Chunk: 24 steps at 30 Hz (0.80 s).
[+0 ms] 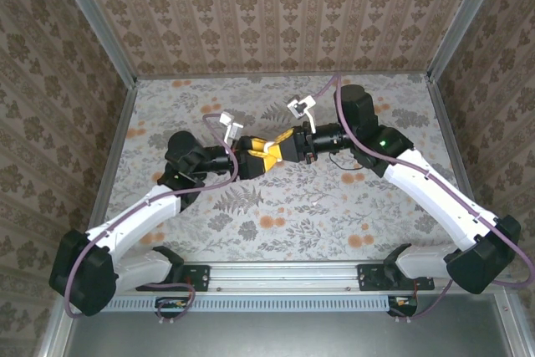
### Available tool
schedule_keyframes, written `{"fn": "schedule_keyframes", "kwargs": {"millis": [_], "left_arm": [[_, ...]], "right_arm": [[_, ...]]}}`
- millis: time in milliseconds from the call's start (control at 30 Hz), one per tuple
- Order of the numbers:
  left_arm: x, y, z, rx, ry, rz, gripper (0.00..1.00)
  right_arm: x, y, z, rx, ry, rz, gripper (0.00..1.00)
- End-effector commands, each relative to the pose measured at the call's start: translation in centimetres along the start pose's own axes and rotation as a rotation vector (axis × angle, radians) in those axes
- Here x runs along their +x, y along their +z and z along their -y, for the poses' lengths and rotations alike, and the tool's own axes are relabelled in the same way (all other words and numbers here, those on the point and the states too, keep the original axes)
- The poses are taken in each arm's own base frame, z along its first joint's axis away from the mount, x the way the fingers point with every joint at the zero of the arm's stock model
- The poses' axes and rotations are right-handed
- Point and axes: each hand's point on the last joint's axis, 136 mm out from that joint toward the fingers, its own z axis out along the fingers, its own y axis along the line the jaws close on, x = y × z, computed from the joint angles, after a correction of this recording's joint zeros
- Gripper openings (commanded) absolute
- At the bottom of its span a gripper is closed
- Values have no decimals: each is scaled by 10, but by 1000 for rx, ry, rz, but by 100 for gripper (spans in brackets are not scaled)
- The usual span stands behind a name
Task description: Insert wireless bluetooth earbuds into charging case
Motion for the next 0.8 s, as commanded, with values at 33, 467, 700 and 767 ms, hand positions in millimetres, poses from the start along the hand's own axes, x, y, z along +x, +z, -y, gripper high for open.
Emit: {"fn": "schedule_keyframes", "kwargs": {"millis": [33,467,700,767], "left_arm": [[-13,3,12,41,57,13,38],[-7,-1,17,26,112,4,0],[-6,-6,22,0,152,4,0],[-7,-7,24,-2,159,7,0]], "right_arm": [[-4,2,-6,-42,-24,11,7],[-8,1,6,4,33,32,45],[-7,-1,19,42,72,35,52],[-6,-1,21,44,80,32,52]]}}
